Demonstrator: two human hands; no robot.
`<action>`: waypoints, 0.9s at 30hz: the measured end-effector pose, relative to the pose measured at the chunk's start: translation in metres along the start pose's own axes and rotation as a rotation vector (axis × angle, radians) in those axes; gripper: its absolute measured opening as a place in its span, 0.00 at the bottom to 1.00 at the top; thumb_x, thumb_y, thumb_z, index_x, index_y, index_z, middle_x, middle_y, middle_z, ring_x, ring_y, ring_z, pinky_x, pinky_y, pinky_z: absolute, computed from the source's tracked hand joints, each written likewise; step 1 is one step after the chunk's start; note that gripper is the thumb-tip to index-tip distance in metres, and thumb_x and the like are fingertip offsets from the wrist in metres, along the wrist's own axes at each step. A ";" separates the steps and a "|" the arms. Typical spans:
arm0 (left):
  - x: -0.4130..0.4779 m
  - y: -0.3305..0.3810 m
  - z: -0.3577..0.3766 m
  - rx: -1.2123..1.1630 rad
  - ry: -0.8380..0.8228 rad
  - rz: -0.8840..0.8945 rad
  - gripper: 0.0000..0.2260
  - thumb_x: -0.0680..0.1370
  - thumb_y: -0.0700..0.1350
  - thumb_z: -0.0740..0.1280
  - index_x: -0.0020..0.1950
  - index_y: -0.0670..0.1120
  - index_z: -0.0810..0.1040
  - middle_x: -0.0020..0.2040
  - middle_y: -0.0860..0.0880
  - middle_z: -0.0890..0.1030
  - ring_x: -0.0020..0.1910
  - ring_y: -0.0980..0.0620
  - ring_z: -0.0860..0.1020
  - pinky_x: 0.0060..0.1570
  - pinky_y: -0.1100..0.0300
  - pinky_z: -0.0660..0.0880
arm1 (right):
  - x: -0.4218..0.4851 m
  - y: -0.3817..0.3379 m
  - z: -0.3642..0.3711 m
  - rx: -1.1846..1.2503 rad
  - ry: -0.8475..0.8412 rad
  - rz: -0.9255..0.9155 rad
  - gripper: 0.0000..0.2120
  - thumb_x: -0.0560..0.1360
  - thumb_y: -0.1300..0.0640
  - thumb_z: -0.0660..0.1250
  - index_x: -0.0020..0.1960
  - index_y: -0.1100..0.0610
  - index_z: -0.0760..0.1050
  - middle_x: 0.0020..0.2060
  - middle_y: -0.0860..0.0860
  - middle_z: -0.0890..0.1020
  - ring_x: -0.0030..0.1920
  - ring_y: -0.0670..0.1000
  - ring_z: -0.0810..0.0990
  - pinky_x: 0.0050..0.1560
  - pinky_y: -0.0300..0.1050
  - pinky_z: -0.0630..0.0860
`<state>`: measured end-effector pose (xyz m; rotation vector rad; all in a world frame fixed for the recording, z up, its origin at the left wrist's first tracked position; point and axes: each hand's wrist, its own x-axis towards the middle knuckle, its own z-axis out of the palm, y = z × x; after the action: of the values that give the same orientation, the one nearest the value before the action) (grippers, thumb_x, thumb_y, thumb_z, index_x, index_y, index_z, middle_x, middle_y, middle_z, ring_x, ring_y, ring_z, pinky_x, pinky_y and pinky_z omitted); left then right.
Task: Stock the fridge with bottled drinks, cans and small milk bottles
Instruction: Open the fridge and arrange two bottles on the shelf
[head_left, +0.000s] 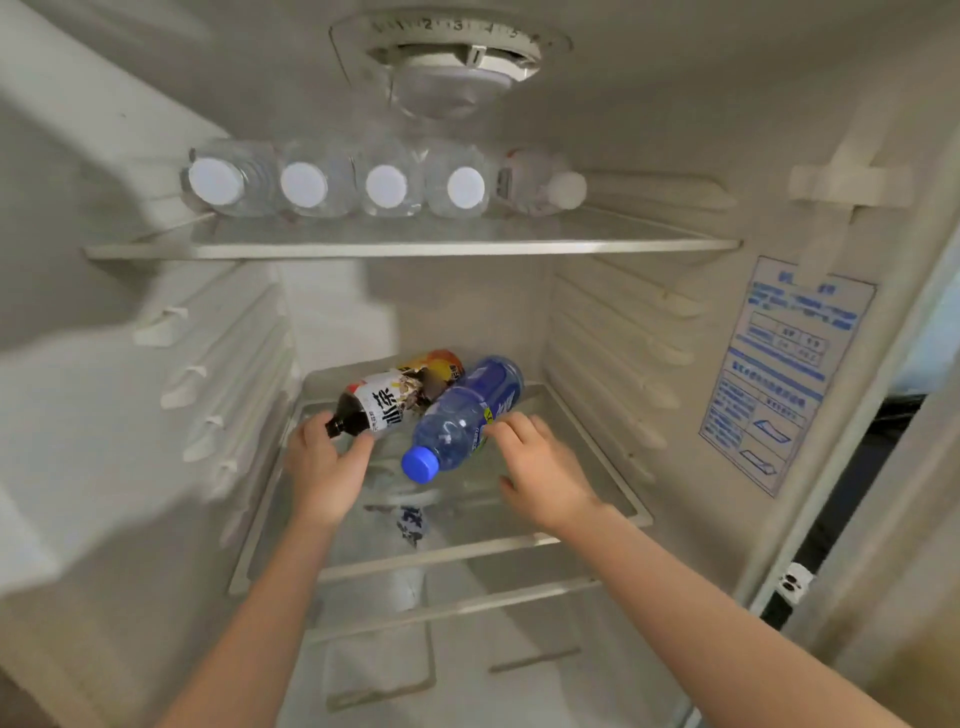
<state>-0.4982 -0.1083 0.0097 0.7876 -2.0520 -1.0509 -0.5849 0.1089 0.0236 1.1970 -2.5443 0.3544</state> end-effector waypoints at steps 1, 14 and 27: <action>0.009 -0.002 0.004 -0.006 -0.012 -0.035 0.21 0.74 0.45 0.69 0.64 0.40 0.72 0.64 0.38 0.71 0.64 0.41 0.71 0.65 0.49 0.67 | 0.007 0.001 0.003 -0.005 0.003 -0.018 0.30 0.70 0.64 0.62 0.71 0.56 0.63 0.68 0.53 0.66 0.67 0.57 0.64 0.55 0.51 0.74; 0.058 -0.015 0.030 -0.072 -0.036 -0.138 0.23 0.65 0.42 0.77 0.57 0.38 0.76 0.52 0.41 0.80 0.51 0.43 0.79 0.49 0.53 0.75 | 0.071 0.009 0.032 -0.112 -0.077 -0.249 0.37 0.72 0.61 0.67 0.75 0.49 0.55 0.76 0.49 0.53 0.76 0.50 0.49 0.72 0.55 0.57; 0.072 0.041 0.033 -0.030 0.221 0.252 0.16 0.68 0.43 0.76 0.52 0.41 0.74 0.48 0.43 0.76 0.51 0.45 0.74 0.46 0.62 0.65 | 0.076 0.046 0.022 0.249 0.480 -0.348 0.32 0.65 0.48 0.77 0.63 0.63 0.75 0.59 0.59 0.78 0.58 0.61 0.77 0.59 0.53 0.74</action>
<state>-0.5741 -0.1293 0.0520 0.5833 -1.8844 -0.8141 -0.6704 0.0765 0.0276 1.4096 -1.8855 0.7813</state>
